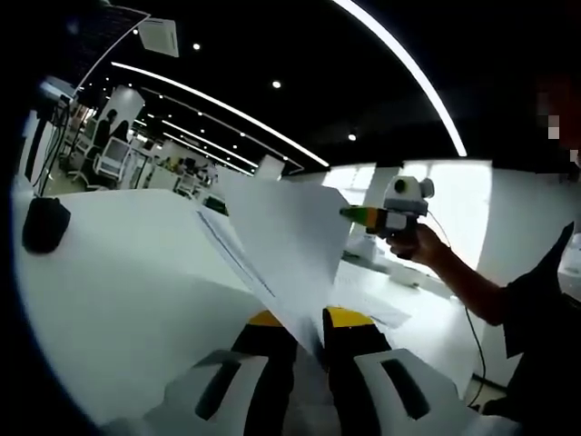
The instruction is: Organize the stack of printing papers by aligning and flattening the scattered papers on the table
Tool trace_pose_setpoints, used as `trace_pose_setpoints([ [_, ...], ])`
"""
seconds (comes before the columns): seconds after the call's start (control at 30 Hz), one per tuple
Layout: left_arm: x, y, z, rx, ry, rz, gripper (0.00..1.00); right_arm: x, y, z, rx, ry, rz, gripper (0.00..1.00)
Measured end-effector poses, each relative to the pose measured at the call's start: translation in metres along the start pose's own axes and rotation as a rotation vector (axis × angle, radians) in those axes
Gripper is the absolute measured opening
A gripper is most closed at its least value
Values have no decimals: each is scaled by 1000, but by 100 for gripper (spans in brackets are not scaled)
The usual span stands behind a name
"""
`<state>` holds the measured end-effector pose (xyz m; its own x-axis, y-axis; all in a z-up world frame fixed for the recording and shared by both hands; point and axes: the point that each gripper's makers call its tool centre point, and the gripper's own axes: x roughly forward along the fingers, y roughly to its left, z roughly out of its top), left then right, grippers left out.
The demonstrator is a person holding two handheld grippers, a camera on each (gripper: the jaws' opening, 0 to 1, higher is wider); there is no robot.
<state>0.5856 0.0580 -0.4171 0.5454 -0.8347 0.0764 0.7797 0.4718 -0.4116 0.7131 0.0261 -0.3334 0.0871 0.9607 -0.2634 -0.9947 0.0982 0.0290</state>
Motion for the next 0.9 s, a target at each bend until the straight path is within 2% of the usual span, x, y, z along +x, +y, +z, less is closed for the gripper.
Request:
trace_pose_setpoints([
  [0.57, 0, 1, 0, -5, -1, -3, 15, 5, 0, 0, -8, 1, 8, 0],
  [0.9, -2, -1, 1, -15, -10, -15, 10, 8, -2, -2, -31, 0, 6, 0],
])
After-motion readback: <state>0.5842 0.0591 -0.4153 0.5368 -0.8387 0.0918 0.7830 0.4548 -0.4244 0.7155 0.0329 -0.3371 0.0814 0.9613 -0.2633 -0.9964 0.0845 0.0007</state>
